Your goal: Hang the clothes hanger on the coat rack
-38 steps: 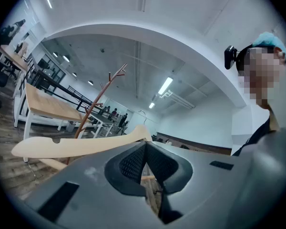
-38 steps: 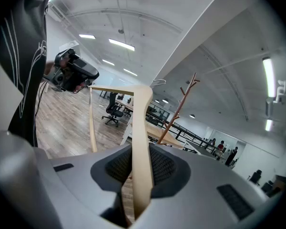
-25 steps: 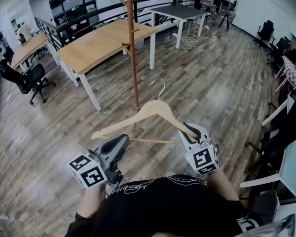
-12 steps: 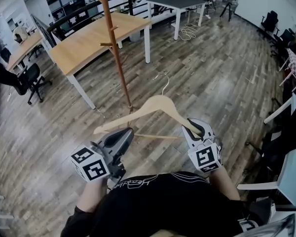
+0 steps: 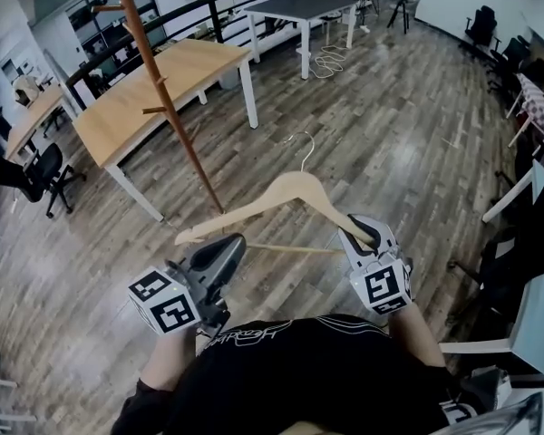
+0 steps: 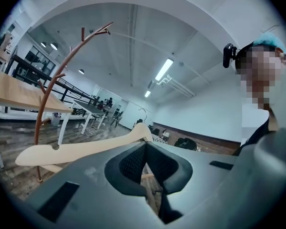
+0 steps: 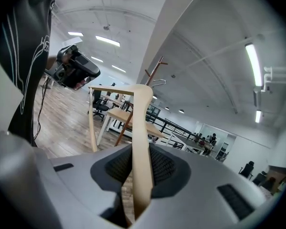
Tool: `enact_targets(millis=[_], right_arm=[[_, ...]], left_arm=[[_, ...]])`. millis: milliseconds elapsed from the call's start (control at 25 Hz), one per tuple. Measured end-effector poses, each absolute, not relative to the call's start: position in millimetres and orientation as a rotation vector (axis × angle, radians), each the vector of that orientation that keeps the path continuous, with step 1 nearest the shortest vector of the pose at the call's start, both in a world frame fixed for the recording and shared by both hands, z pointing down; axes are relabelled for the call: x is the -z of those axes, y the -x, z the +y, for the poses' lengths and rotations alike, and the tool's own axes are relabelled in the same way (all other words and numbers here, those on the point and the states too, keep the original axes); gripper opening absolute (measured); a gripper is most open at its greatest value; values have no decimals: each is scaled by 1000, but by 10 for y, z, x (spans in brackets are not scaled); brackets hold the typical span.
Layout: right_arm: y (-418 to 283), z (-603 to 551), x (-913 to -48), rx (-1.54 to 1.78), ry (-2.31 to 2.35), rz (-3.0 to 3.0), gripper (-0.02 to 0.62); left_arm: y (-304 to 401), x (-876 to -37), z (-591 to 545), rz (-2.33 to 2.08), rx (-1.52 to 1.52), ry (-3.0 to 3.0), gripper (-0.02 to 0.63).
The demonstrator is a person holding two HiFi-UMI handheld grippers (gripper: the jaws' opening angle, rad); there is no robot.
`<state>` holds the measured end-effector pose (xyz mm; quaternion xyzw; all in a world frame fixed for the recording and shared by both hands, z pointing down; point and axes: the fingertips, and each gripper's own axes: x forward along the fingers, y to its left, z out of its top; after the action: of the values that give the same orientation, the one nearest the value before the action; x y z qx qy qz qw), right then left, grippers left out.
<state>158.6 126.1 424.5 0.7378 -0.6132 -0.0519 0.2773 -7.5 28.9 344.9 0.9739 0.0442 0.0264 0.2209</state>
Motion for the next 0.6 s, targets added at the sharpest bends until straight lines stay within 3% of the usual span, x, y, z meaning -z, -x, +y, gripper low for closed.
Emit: enact_targets(millis=[600], right_arm=[[-2454,238,-4632,37,-1947,-1605,118]], left_arm=[[-824,-3792,-960,112,-86,-2573,8]])
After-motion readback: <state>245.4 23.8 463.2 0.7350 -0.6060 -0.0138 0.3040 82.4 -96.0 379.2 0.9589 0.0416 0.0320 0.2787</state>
